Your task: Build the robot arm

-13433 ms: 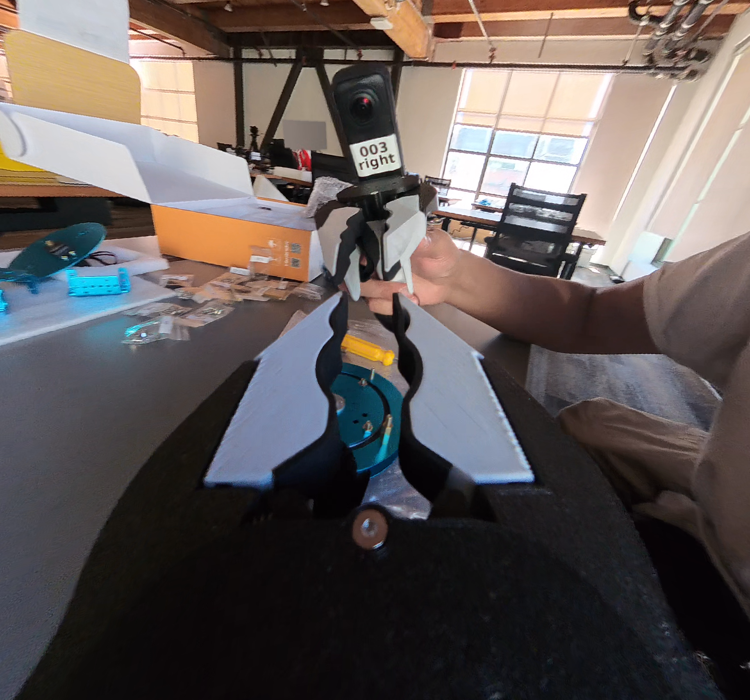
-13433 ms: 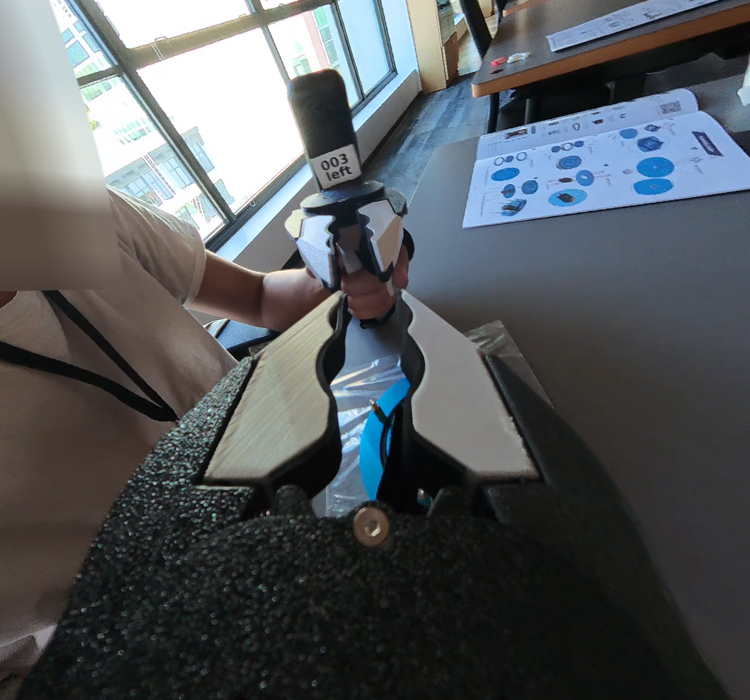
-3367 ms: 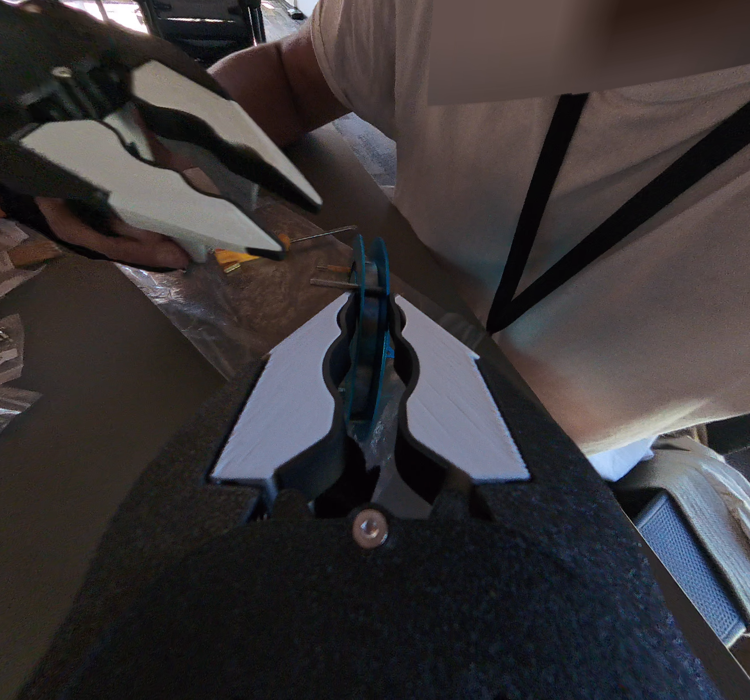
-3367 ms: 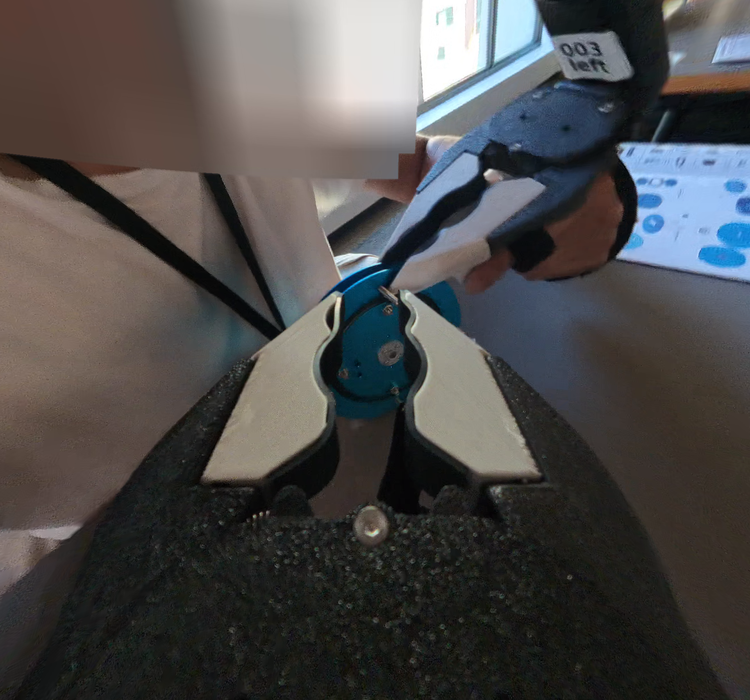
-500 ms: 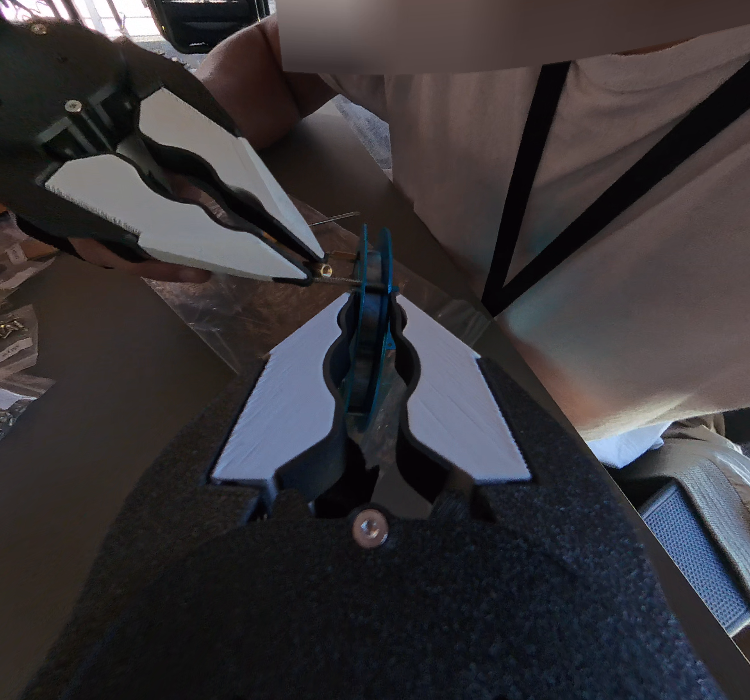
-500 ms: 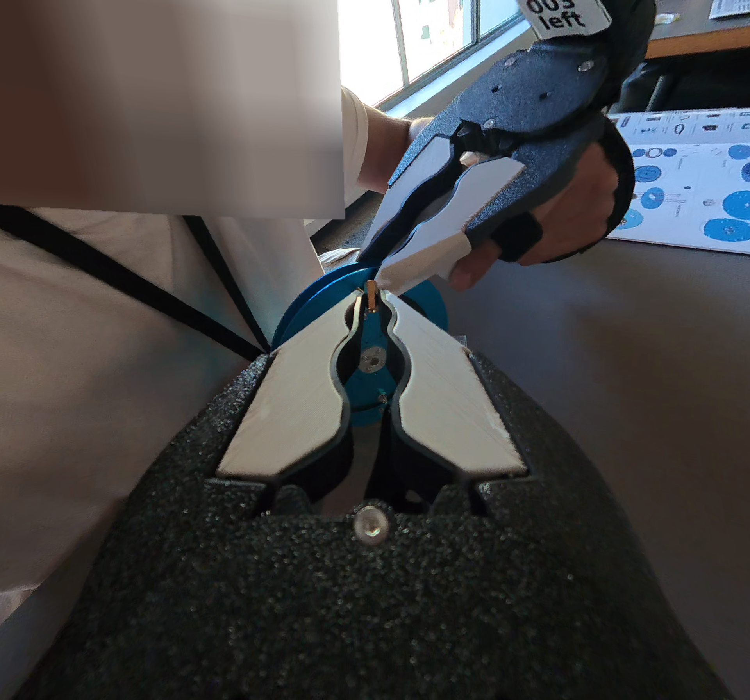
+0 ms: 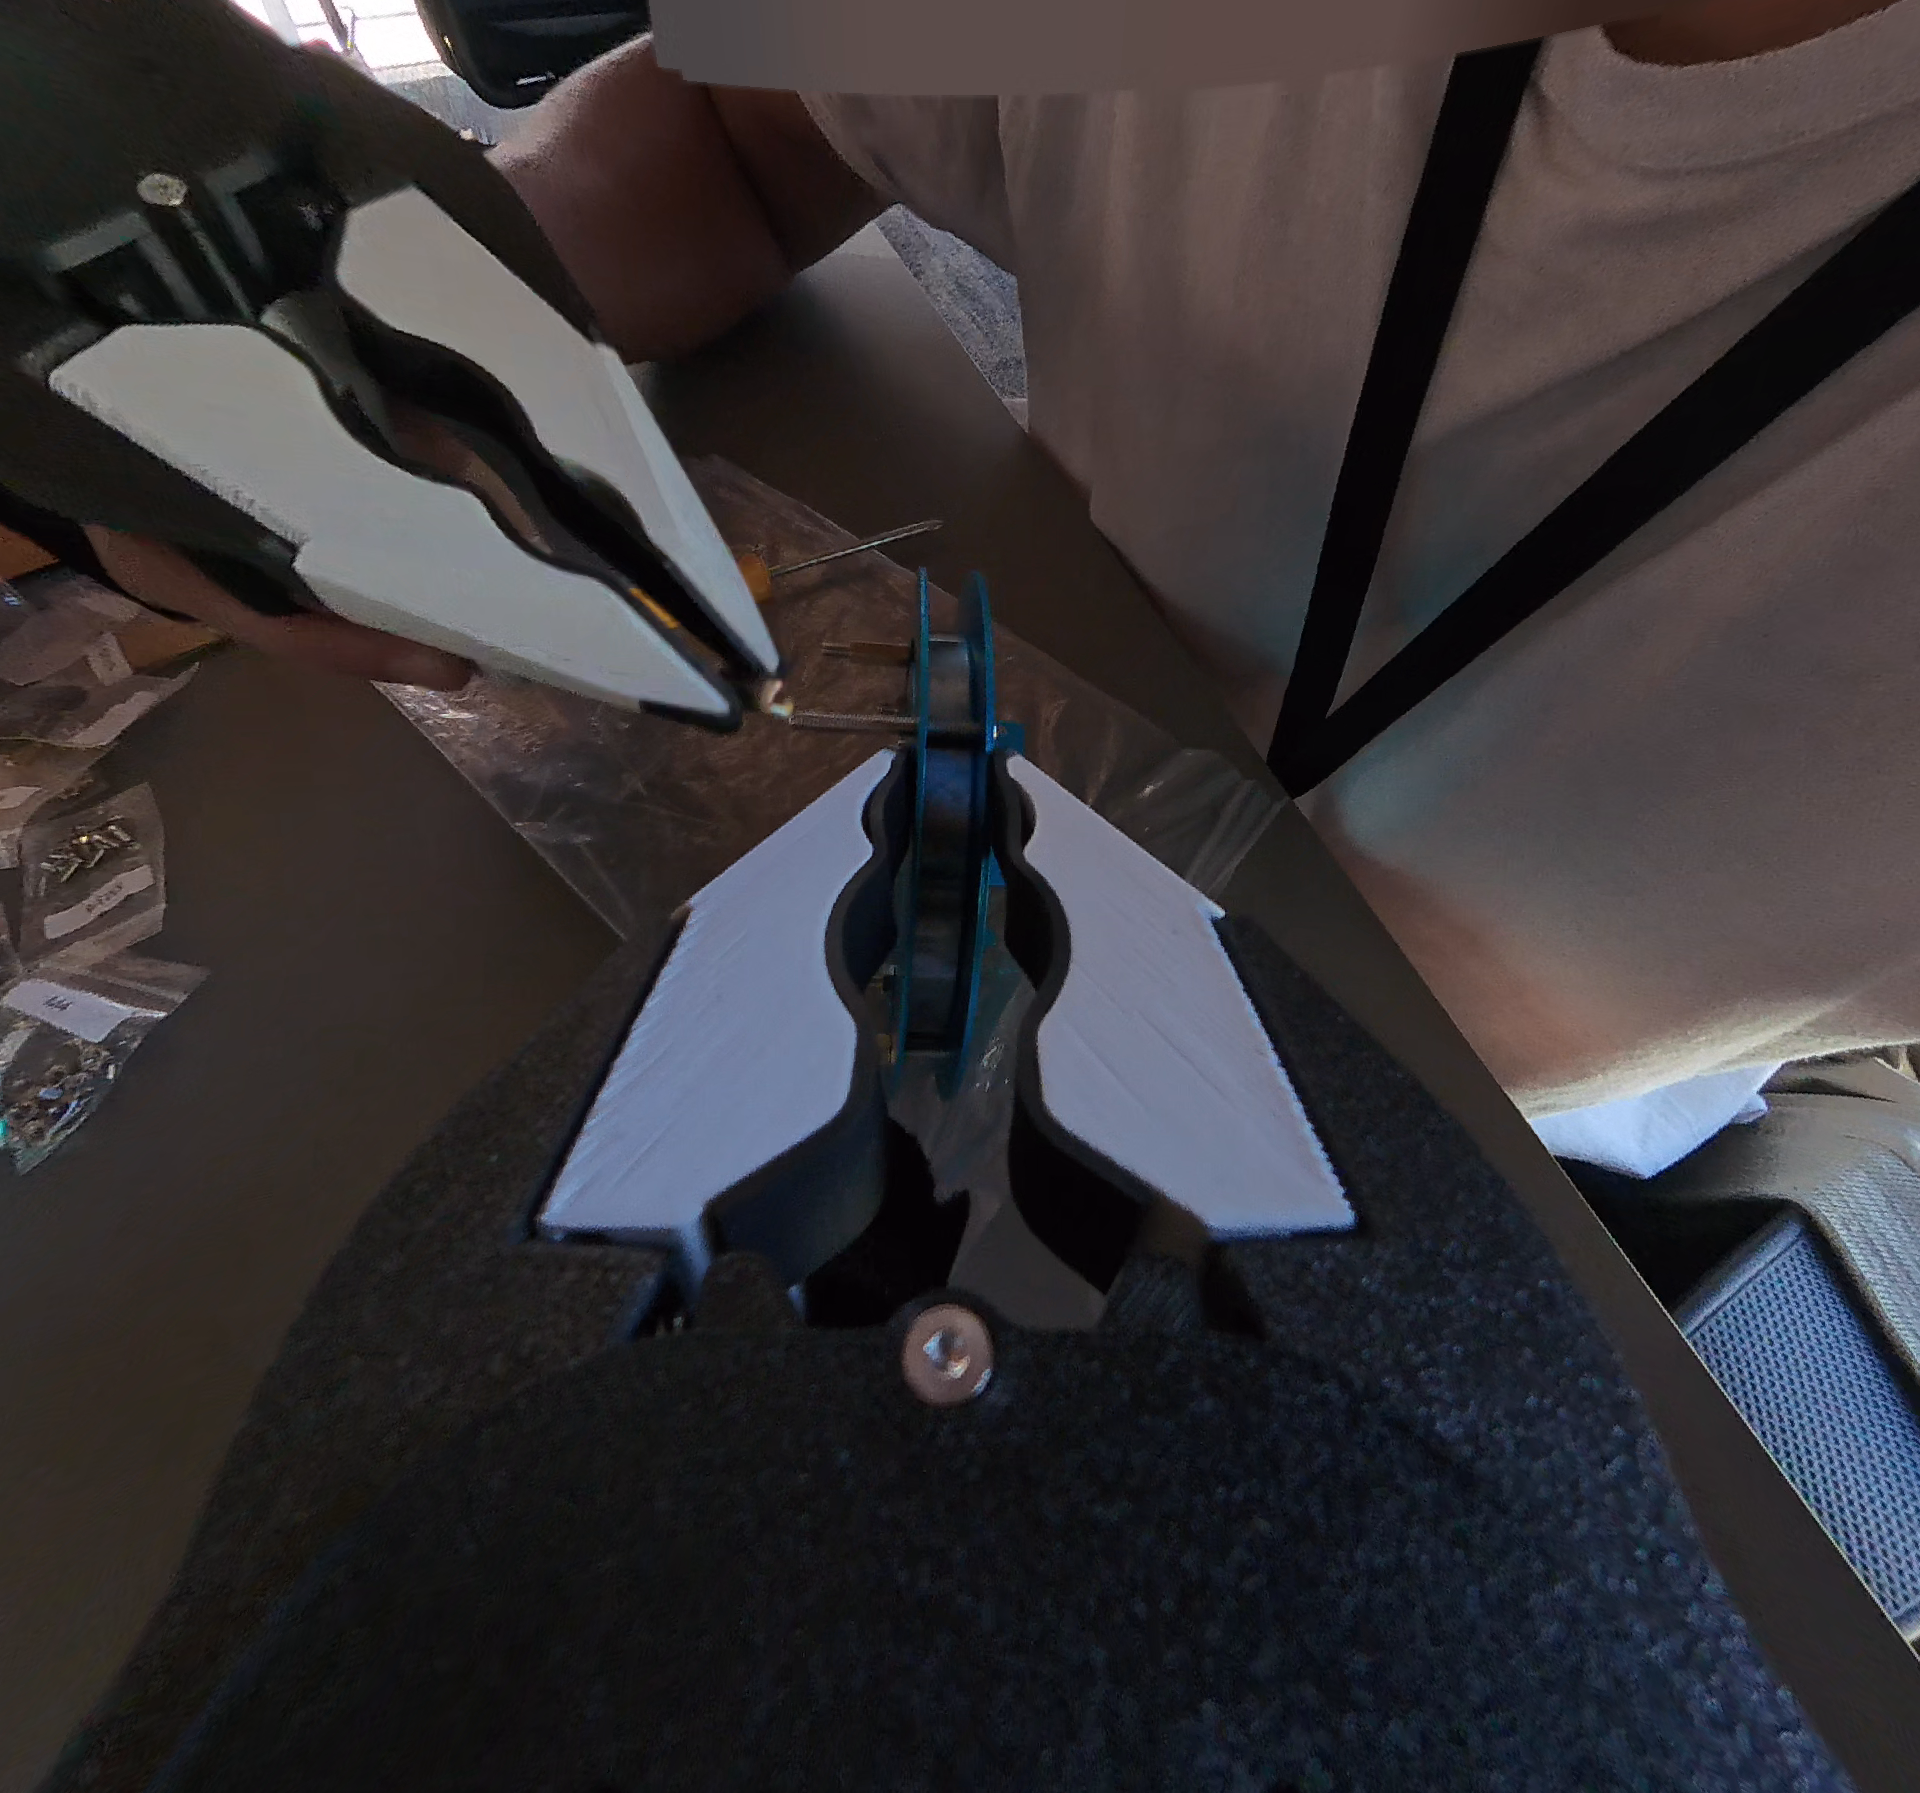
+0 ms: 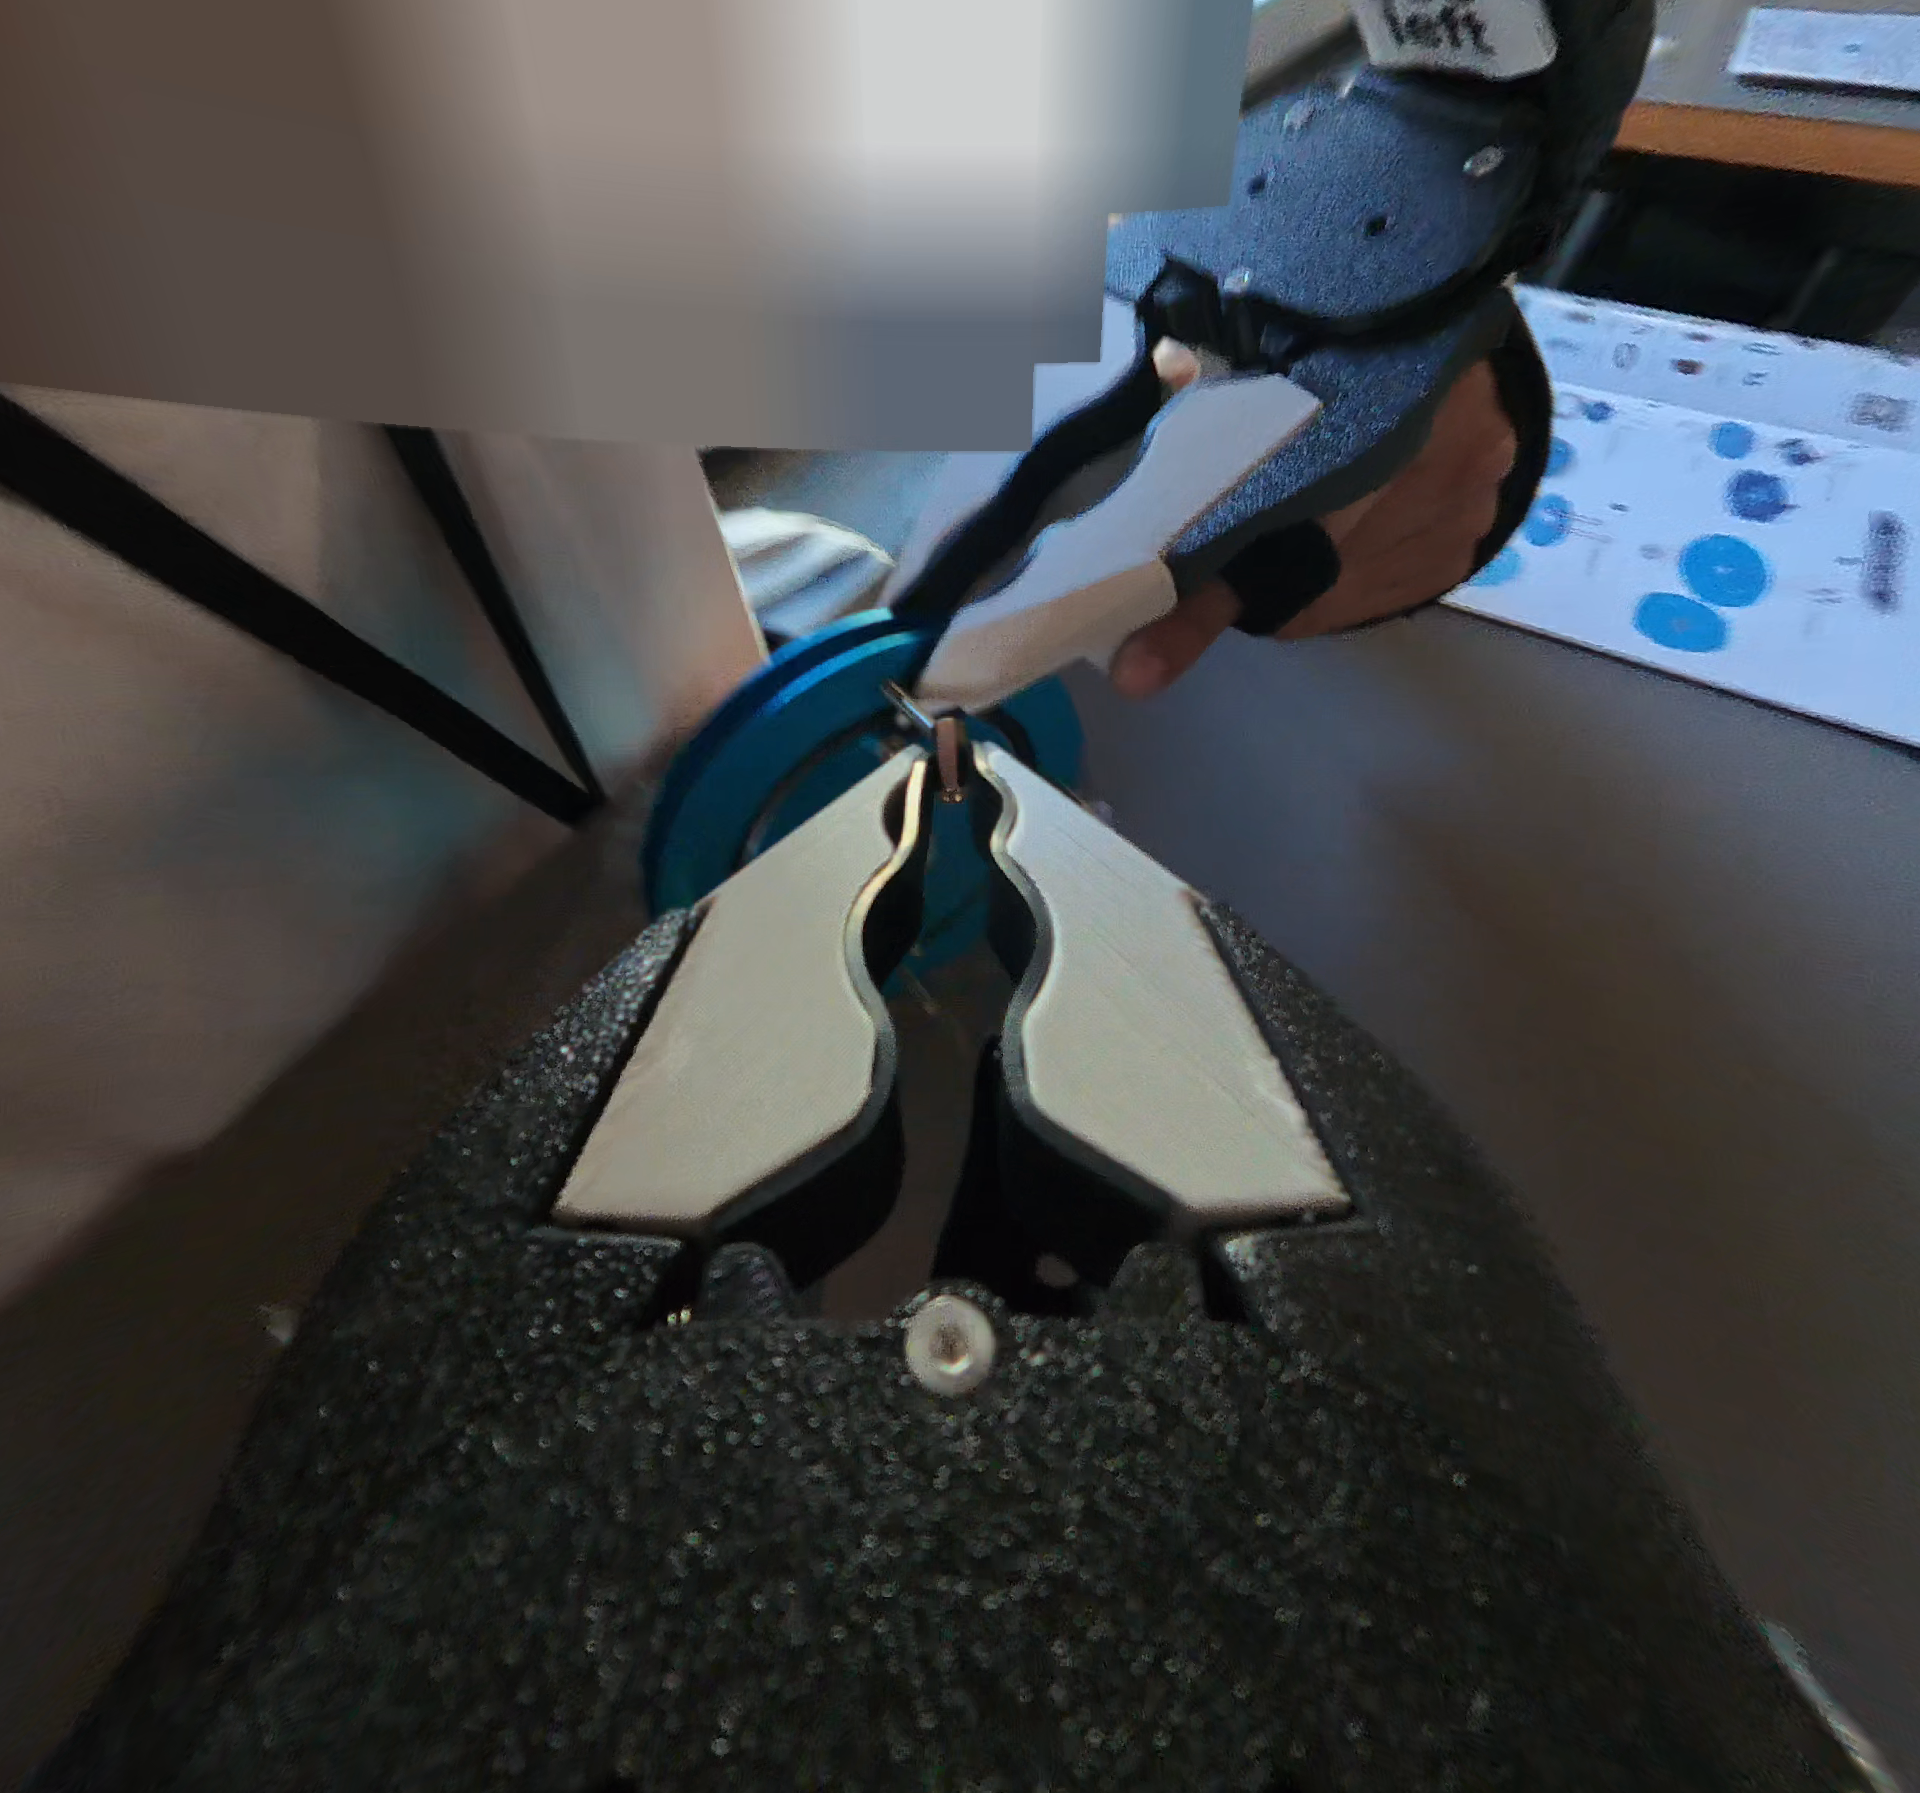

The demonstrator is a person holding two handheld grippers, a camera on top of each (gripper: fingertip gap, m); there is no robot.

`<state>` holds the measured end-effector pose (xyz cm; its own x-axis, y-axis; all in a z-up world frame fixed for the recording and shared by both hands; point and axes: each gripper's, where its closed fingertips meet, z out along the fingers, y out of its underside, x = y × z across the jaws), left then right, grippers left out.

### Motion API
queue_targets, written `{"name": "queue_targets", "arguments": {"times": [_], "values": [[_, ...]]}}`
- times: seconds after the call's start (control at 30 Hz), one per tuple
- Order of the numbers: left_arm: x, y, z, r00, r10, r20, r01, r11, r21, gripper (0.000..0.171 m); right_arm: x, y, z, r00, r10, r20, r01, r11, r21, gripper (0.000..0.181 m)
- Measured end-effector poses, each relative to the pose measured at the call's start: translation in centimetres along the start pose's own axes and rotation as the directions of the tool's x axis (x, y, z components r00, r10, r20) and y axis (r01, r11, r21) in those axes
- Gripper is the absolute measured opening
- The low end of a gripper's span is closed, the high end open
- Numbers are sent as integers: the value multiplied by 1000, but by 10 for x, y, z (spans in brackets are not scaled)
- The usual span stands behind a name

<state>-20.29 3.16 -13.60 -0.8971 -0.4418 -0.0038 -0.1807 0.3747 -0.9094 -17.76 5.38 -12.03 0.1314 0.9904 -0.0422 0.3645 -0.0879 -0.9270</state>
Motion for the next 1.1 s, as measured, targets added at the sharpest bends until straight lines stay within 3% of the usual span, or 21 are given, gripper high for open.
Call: {"name": "queue_targets", "arguments": {"times": [0.07,0.13,0.23,0.33,0.43,0.6,0.77,0.87,1.1], "values": [[1,0,1,1000,2,-7,-2,1000,6,13,0,6,4,983,-172,-65,165,981,-105,6],[1,0,1,1000,2,-8,-2,1000,8,13,2,5,5,919,-376,-120,348,916,-201,5],[3,0,1,1000,7,-10,-7,1000,3,13,2,0,3,731,-662,-166,594,737,-321,5],[4,0,1,1000,10,-17,-10,1000,5,14,7,-5,-3,547,-806,-228,692,588,-419,6],[3,0,1,1000,4,-20,-3,1000,12,14,-4,0,-1,522,-828,-202,725,556,-407,5],[2,0,0,1000,-12,-27,13,1000,27,14,-4,3,5,342,-919,-197,794,395,-462,5],[3,0,-1,999,-10,-32,10,1000,26,14,0,-1,2,243,-944,-221,822,322,-470,5],[3,0,-1,999,-9,-32,10,1000,26,14,-5,-4,0,248,-943,-220,854,321,-410,5],[3,0,0,999,-7,-31,8,1000,25,14,-5,-1,4,255,-945,-207,857,320,-404,5]]}}
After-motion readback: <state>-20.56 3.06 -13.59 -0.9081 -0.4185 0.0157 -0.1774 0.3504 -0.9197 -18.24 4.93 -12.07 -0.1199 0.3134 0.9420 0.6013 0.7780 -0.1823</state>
